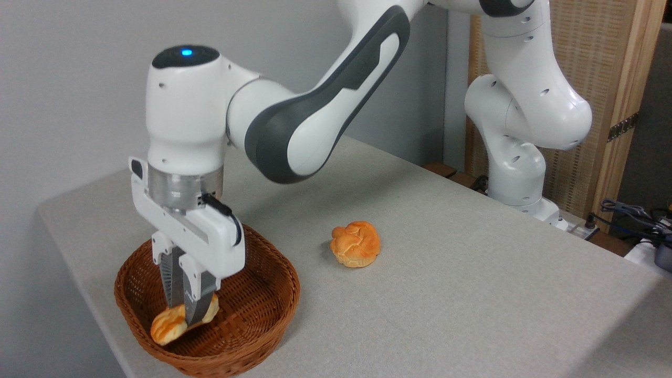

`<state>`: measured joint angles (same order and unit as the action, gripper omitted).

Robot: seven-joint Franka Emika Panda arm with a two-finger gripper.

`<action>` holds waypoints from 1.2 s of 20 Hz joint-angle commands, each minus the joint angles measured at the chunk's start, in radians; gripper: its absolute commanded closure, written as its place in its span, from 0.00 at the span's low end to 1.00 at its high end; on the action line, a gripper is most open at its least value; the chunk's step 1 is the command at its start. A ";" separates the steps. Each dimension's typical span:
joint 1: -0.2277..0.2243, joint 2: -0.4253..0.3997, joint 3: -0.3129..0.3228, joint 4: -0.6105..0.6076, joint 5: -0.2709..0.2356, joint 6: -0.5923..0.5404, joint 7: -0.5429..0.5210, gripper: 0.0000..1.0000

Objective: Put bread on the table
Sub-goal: 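Close the gripper on the braided bread roll inside the basket, then lift the braided roll out of the basket toward the orange bun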

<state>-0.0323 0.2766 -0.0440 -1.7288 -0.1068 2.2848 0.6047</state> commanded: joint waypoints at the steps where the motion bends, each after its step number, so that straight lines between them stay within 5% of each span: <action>1: 0.002 -0.062 0.009 -0.005 -0.001 -0.073 -0.016 0.62; 9: 0.009 -0.148 0.015 -0.005 -0.007 -0.228 -0.014 0.61; 13: 0.008 -0.201 0.075 -0.005 -0.074 -0.310 -0.006 0.61; 24: 0.006 -0.255 0.078 -0.021 -0.071 -0.606 0.127 0.58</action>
<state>-0.0198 0.0634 0.0237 -1.7304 -0.1636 1.7831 0.6798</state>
